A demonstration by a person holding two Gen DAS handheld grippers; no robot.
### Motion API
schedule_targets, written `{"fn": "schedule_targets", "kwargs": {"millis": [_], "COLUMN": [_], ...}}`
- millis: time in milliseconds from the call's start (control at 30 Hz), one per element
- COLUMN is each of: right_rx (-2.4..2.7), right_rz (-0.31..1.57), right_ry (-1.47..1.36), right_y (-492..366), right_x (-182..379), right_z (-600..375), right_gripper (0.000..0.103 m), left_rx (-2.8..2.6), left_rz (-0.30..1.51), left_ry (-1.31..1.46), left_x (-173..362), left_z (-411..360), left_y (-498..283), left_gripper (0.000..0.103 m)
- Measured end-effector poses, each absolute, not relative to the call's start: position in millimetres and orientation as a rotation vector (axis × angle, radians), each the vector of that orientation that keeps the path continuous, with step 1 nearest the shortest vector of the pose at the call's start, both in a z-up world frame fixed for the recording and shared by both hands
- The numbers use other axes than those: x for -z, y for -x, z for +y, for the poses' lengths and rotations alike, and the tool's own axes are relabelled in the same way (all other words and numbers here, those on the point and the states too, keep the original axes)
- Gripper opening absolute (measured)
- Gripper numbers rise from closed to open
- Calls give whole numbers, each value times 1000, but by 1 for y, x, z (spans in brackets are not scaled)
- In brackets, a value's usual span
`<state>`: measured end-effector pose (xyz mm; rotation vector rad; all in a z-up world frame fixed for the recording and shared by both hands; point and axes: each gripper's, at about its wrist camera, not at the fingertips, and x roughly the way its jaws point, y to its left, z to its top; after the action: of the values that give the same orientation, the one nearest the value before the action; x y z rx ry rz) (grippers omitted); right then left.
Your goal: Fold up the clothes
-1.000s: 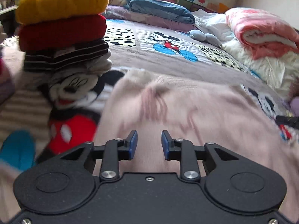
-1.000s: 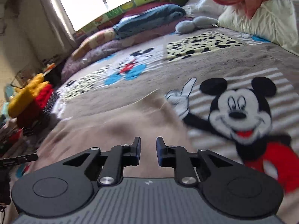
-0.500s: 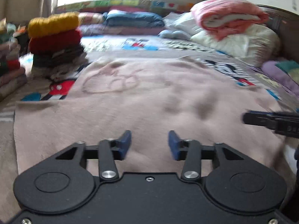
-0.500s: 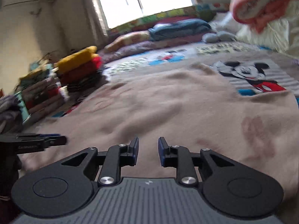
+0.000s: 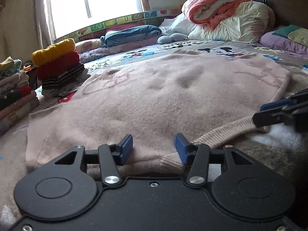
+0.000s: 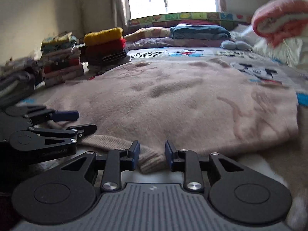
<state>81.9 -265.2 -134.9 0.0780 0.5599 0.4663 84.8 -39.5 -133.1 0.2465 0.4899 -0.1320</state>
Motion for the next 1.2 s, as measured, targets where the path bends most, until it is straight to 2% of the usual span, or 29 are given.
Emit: {"fn": "schedule_targets", "kwargs": {"millis": [100, 233, 300, 367, 467, 700, 833, 967, 1033, 1067, 1167, 1200], "right_rx": [-457, -343, -264, -206, -176, -135, -109, -117, -118, -118, -92, -82], "right_rz": [604, 601, 572, 561, 537, 474, 439, 441, 448, 450, 450, 447], "right_ry": [-159, -464, -579, -717, -914, -1098, -1114, -984, -860, -799, -691, -684], "right_y": [-76, -67, -68, -73, -81, -106, -111, -115, -118, -120, -120, -120], "right_x": [132, 139, 142, 153, 172, 186, 192, 186, 180, 178, 173, 172], "right_z": [-280, -325, -349, -373, -399, -412, -416, -402, -392, -387, -379, -380], "right_gripper": [30, 31, 37, 42, 38, 38, 33, 40, 41, 38, 23, 21], "left_rx": [134, 138, 148, 157, 159, 168, 172, 178, 187, 196, 222, 236], "left_rz": [519, 518, 504, 486, 462, 451, 458, 470, 490, 503, 540, 547], "left_ry": [-231, -206, -203, -213, -227, -202, -183, -140, -94, -82, -46, -40], "left_x": [129, 121, 119, 117, 117, 115, 116, 113, 109, 108, 104, 102], "left_z": [-40, -42, -45, -50, -57, -58, -57, -55, -55, -56, -61, -64], "left_y": [-80, -71, -65, -62, -60, -60, -61, -66, -72, -75, -84, -87], "left_gripper": [48, 50, 56, 57, 57, 62, 65, 66, 66, 66, 66, 66]}}
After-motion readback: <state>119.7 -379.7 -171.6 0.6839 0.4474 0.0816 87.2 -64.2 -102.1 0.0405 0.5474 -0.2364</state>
